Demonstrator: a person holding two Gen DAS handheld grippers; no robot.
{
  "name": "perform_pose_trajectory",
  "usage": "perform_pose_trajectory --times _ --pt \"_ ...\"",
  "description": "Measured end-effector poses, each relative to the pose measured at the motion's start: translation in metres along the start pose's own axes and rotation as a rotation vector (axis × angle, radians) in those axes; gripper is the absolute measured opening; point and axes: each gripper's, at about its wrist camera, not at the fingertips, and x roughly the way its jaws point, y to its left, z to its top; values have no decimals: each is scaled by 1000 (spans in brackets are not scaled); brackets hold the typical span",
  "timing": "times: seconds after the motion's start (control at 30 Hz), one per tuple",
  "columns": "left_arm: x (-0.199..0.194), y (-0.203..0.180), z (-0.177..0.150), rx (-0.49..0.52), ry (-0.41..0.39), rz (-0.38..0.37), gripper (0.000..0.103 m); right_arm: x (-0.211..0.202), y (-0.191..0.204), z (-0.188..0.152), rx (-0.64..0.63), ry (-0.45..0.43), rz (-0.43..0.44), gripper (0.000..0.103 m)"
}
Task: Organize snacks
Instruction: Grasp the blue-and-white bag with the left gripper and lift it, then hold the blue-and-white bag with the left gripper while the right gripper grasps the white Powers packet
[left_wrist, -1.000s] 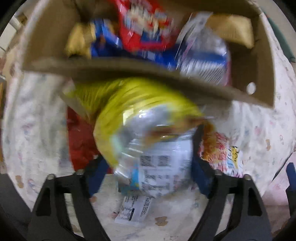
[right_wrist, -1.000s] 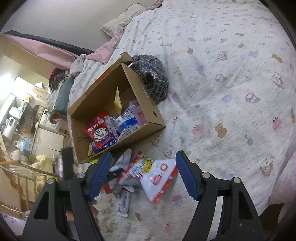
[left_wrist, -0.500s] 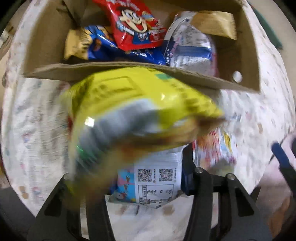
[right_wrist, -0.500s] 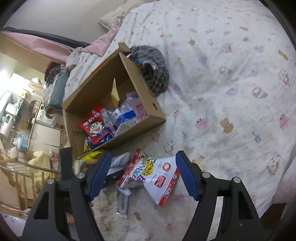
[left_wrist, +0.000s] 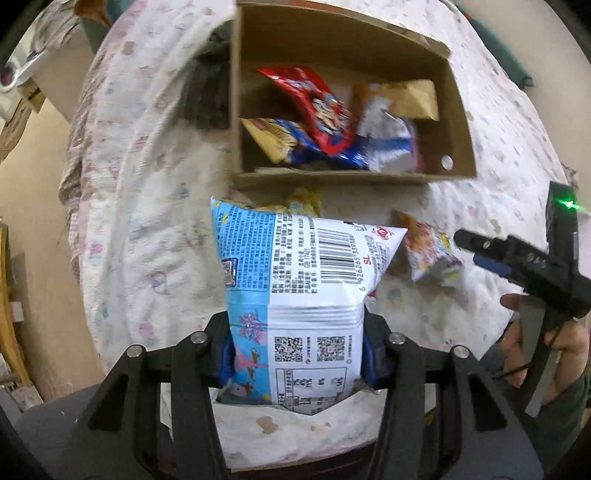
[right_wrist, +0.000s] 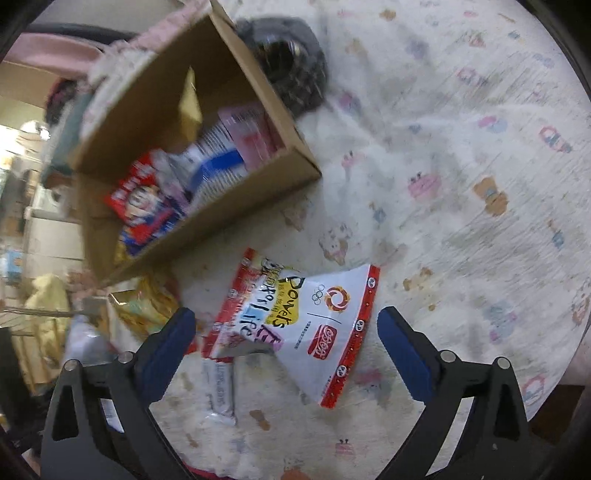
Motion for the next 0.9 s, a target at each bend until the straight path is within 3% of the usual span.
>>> perform_pose_trajectory --times 0.23,0.33,0.5,0.7,0.9 --pt "23 17 -9 -22 -13 -5 48 42 25 3 -67 76 -173 103" --pt "31 24 -10 -89 31 -83 48 60 29 1 -105 106 -262 103" --pt "18 19 -6 -72 -33 -72 48 76 27 -3 -129 105 -287 102" --pt "16 26 -4 -101 -39 -78 48 66 28 -12 -220 87 -292 73" --pt "18 36 -9 -115 -34 -54 48 37 21 -24 -211 38 -213 57"
